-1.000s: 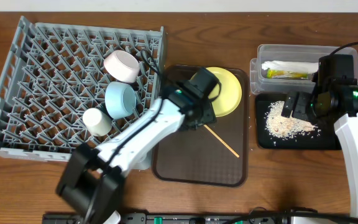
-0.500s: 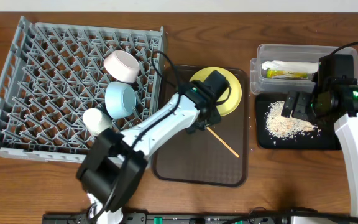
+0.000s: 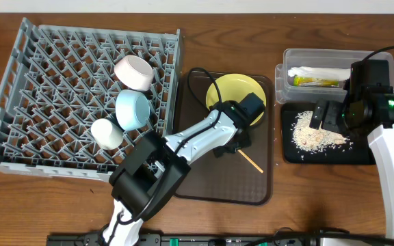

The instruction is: Sort waste into correct bins and load items into the dishwasher

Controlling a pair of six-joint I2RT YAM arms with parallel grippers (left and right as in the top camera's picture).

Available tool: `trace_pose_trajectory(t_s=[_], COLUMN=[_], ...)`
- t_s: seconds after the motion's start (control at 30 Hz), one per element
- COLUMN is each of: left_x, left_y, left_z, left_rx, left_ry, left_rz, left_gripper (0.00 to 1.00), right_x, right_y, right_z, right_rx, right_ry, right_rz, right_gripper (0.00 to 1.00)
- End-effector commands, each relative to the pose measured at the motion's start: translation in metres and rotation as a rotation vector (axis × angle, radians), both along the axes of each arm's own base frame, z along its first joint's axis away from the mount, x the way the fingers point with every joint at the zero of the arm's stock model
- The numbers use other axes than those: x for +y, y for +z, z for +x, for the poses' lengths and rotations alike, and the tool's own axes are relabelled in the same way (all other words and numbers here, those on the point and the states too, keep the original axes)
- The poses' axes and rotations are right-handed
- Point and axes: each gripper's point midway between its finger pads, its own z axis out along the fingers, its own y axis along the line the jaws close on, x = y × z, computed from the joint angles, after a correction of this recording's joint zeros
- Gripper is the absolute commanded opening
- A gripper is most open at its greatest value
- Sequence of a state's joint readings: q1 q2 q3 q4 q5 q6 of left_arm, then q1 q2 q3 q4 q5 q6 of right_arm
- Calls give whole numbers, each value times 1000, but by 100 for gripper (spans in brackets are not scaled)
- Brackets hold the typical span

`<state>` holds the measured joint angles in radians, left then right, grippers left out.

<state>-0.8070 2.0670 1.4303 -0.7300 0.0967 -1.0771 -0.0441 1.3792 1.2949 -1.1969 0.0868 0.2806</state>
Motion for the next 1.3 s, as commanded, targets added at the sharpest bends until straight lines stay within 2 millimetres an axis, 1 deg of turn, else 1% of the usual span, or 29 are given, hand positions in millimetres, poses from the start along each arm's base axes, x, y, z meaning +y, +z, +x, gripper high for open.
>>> trace_pose_trajectory(t_s=[0.0,0.03,0.1,0.23,0.33,0.37,0.43,0.5,0.63,0.73,0.8,0.9,1.0,1.1,1.27], left_x=[9,11,16,21,22,23,27,32,41,49,54,61,71,81,101], left_y=[-14,-15,-15,-15,-15,-15,-15,-15,-13,-8,0,17,43,74,127], left_z=[-2,-3,-5,-8,-7,-7,-7,-7,-3,1,7,20,33,44,56], left_rx=[23,29,36,49,51,53,60,72,84,86,72,32,-29,-116,-274], left_ry=[14,14,14,17,21,23,31,51,82,103,90,37,-60,-192,-411], left_rz=[58,66,89,105,105,108,115,124,134,135,121,91,58,30,20], left_gripper=[52,49,39,26,19,19,10,8,8,8,8,8,8,8,8], right_x=[-3,-3,-3,-3,-3,-3,-3,-3,-3,-3,-3,-3,-3,-3,-3], right_y=[6,6,6,6,6,6,6,6,6,6,6,6,6,6,6], right_z=[2,2,2,2,2,1,1,1,1,1,1,1,1,1,1], right_rx=[-17,-16,-16,-16,-16,-15,-13,-13,-13,-13,-13,-14,-14,-14,-14], right_ry=[2,2,2,2,2,2,2,2,2,2,2,2,2,2,2], right_rz=[-13,-13,-13,-13,-13,-13,-13,-13,-13,-13,-13,-13,-13,-13,-13], right_gripper=[99,99,99,99,99,99,99,99,99,99,99,99,99,99,99])
